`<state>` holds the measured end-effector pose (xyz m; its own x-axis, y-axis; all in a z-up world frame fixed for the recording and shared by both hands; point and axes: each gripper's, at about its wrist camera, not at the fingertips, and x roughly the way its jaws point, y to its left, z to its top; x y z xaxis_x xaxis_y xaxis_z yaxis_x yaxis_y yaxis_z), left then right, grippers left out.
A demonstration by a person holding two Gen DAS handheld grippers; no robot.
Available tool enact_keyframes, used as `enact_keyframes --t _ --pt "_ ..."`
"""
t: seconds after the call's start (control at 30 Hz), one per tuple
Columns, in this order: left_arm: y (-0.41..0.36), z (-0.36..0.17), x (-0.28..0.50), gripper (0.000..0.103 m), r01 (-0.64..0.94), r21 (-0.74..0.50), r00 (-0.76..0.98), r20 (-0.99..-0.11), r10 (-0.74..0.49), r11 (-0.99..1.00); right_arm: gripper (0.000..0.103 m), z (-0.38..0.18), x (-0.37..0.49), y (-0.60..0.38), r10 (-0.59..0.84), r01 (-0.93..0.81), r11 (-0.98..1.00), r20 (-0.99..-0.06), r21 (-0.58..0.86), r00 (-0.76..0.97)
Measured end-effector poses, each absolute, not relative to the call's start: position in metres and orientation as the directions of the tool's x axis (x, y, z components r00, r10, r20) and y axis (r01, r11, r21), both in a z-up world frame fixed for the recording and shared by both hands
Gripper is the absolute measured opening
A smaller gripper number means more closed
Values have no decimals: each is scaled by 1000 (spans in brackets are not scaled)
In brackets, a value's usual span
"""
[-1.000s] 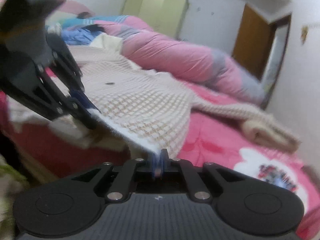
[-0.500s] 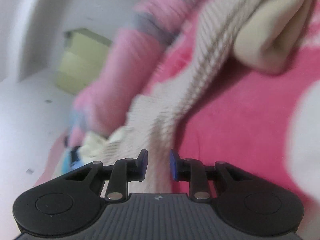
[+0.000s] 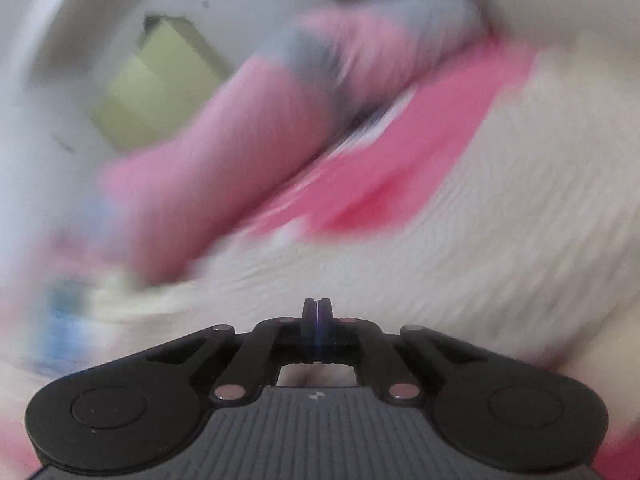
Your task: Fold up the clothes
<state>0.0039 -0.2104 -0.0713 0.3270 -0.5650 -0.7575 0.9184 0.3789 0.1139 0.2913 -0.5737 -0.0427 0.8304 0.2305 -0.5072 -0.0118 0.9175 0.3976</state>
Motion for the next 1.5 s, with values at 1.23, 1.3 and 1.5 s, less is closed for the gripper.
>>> enact_keyframes --t 1.23,1.3,1.5 --pt "-123 -59 -16 34 776 -172 443 -534 -720 606 4 -39 1 -496 -22 197 962 -664 191 748" --pt "-106 -62 -4 34 723 -250 444 -546 -710 644 5 -22 -19 -483 -51 186 971 -626 153 778" --pt "-90 -70 27 34 625 -410 385 -578 -719 664 5 -2 -48 -408 46 -86 995 -500 -58 865"
